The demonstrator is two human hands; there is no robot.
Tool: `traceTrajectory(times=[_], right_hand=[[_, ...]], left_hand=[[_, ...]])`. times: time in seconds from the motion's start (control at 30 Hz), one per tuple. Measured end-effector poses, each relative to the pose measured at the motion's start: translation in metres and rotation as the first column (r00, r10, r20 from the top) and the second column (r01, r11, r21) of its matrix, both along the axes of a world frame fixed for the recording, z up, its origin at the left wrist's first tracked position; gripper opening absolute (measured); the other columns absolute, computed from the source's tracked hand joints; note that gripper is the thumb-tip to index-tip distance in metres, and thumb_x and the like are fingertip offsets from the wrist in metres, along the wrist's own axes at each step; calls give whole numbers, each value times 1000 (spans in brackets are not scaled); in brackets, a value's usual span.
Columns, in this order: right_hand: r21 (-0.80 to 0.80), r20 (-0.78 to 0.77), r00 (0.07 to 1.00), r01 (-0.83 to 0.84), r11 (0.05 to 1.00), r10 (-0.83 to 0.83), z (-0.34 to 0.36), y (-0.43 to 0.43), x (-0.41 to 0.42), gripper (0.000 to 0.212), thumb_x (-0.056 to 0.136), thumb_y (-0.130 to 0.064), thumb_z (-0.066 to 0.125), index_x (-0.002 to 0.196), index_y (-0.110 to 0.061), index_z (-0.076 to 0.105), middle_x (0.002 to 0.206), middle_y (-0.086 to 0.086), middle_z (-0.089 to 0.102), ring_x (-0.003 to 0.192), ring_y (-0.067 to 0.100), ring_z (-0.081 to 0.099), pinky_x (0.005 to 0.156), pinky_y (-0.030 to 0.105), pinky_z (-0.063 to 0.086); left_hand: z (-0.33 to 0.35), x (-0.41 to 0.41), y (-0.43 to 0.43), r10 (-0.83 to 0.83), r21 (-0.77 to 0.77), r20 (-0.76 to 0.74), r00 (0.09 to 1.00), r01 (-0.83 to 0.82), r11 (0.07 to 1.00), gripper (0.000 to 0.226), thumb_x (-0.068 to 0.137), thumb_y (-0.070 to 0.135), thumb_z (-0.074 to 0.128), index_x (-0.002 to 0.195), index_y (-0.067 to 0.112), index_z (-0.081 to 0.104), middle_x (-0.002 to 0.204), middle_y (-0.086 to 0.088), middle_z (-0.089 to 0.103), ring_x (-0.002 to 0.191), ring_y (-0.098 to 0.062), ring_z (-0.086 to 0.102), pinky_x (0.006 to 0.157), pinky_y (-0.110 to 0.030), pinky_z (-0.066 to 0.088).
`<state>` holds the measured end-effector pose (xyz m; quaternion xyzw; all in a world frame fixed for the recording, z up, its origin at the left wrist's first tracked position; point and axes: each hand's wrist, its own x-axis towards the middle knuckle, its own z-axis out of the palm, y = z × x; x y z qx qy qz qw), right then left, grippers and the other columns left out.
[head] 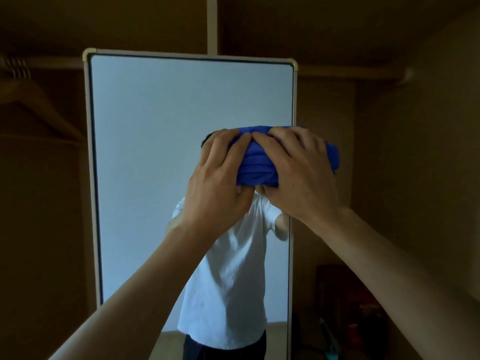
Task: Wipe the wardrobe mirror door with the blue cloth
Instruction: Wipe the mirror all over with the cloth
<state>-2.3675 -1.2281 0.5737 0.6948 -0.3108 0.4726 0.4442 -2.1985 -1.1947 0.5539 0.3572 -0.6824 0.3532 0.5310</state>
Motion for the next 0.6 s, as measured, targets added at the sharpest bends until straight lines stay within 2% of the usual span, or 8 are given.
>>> traceTrajectory(times=[0.07, 0.13, 0.23, 0.4, 0.6], right_hand=[[13, 4, 1000, -3, 1000, 3, -13, 1, 1, 69, 77, -39, 75, 140, -19, 53, 135, 4, 57, 124, 31, 49, 107, 48, 35], [24, 2, 1000, -7, 1000, 7, -26, 1, 1, 69, 77, -39, 75, 140, -19, 53, 136, 6, 56, 124, 32, 49, 106, 49, 36], [35, -1, 1000, -17, 999, 17, -46, 1, 1, 67, 78, -35, 71, 140, -19, 51, 137, 7, 56, 125, 33, 48, 106, 50, 35], [71, 9, 999, -32, 997, 31, -82, 1, 1, 60, 84, -37, 54, 142, -21, 49, 139, 7, 55, 126, 33, 47, 107, 50, 34], [104, -2, 1000, 2, 995, -2, -128, 2, 0, 61, 86, -36, 60, 143, -22, 47, 141, 7, 54, 127, 32, 46, 106, 47, 32]], left_hand=[[-12, 0, 1, -2, -6, -1, 1000, 2, 1000, 56, 85, 11, 71, 138, 1, 58, 140, -15, 54, 133, -30, 48, 109, -19, 38], [-25, 1, 0, -10, -12, 1, 1000, 10, 1000, 55, 85, 8, 71, 137, -1, 58, 140, -17, 54, 134, -31, 47, 112, -18, 33], [-45, 3, 0, -11, 2, -6, 1000, 11, 1000, 54, 86, 10, 69, 138, 0, 58, 142, -17, 53, 135, -32, 46, 113, -26, 38], [-82, 2, 1, -20, 36, -28, 999, 21, 999, 55, 86, 11, 70, 139, 0, 58, 144, -17, 53, 138, -34, 45, 111, -43, 44], [-126, 2, 4, -29, 109, -41, 999, 33, 993, 57, 86, 11, 73, 140, 0, 57, 146, -18, 51, 141, -38, 42, 108, -51, 46]])
